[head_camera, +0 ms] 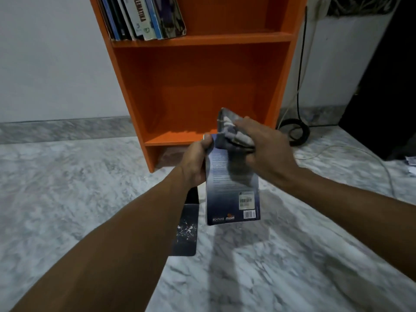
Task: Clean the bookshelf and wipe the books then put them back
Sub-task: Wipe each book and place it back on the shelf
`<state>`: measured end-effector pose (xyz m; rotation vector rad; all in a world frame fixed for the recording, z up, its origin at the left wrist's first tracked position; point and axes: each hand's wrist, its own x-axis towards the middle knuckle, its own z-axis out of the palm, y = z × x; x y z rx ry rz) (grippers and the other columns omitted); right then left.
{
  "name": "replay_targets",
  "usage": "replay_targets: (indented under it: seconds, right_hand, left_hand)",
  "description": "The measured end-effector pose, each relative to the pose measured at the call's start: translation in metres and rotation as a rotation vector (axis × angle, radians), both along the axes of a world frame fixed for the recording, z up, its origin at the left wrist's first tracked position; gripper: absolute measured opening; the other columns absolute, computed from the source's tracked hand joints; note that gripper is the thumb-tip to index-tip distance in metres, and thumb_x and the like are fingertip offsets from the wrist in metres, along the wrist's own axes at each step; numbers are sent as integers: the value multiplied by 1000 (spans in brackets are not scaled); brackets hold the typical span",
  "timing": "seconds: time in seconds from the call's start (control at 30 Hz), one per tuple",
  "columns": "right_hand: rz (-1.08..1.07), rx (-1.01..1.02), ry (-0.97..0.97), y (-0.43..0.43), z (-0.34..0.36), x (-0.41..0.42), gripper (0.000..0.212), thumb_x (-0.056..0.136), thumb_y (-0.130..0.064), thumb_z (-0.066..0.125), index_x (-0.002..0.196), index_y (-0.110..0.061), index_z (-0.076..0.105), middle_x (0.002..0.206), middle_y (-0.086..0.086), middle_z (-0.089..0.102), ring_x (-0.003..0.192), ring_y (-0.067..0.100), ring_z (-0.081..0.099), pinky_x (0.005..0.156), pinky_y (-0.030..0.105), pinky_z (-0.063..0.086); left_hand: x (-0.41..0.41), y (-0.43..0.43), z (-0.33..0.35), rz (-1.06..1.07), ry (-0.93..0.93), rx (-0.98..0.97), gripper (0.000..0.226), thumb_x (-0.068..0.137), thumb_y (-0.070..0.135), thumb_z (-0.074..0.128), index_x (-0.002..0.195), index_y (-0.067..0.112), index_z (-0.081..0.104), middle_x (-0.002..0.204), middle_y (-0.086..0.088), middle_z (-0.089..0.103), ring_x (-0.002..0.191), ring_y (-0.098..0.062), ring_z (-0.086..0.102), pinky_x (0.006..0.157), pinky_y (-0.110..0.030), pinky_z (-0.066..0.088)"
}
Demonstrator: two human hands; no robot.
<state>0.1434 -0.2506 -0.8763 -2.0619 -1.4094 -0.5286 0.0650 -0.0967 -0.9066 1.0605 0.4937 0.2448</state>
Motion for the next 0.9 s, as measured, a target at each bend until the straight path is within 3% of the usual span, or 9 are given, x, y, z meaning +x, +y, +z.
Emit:
replay_targets:
  seconds: [0.07,0.17,0.27,0.37,0.47,0.53,0.63,0.77,0.9]
  right_hand:
    - [13,-188,-178,-1,-33,-13,78,64,7,68,137,-18,53,142,19,50,123,43,52,79,53,57]
    - [286,-384,-458,-42,-100,-39,55,70,-5,50,122,-19,62,130,16,61,107,43,64,61,45,58]
    - [550,-542,-371,-73,-104,-48,33,71,-17,50,103,-26,54,105,0,68,83,27,69,44,29,50]
    - [471,-72,-146,-55,-55,-38,37,70,-22,54,106,-27,59,102,0,72,85,22,71,58,31,57]
    - [148,204,-37,-15,5,-5,44,73,-21,56,116,-18,65,117,8,68,105,25,66,81,44,58]
    - [-1,80,0,-1,15,11,58,77,-14,63,133,-27,56,139,10,55,118,29,59,90,47,54]
    - [134,-269,-130,-25,-34,2,72,69,-1,58,134,-34,54,155,9,34,103,36,66,68,37,58]
    - [469,-609,-200,-87,-92,-29,44,74,-17,52,114,-35,60,133,-3,59,85,22,71,58,26,55]
    - [222,27,191,-79,-60,-14,46,67,-5,63,101,-37,59,96,-11,68,78,4,64,59,23,58]
  left_hand:
    - [2,-2,6,19,-27,-36,45,105,41,36,103,5,63,89,-11,70,76,-24,69,69,-36,57]
    - [-2,4,8,71,-28,9,46,105,43,36,114,5,59,107,-16,68,93,-35,67,78,-49,54]
    - [-10,17,-1,167,6,28,42,105,39,37,115,4,58,109,-16,68,100,-37,65,86,-52,53]
    - [-8,23,-5,241,20,73,43,102,39,46,118,1,59,117,-19,67,110,-39,63,98,-55,48]
    - [-3,25,-5,314,41,160,27,98,36,51,91,12,62,95,-7,66,93,-25,63,96,-43,47]
    - [3,28,-10,318,31,154,42,90,47,54,92,7,64,101,-8,67,102,-26,62,103,-46,43]
    - [7,42,-18,379,25,219,42,77,57,59,71,16,58,82,-3,58,84,-24,58,85,-46,44]
    - [-11,43,-4,556,60,272,47,93,56,46,75,15,60,82,-8,64,90,-38,68,88,-53,53]
    - [-14,32,1,698,115,342,48,98,55,39,75,19,59,81,-4,67,87,-31,69,86,-47,54]
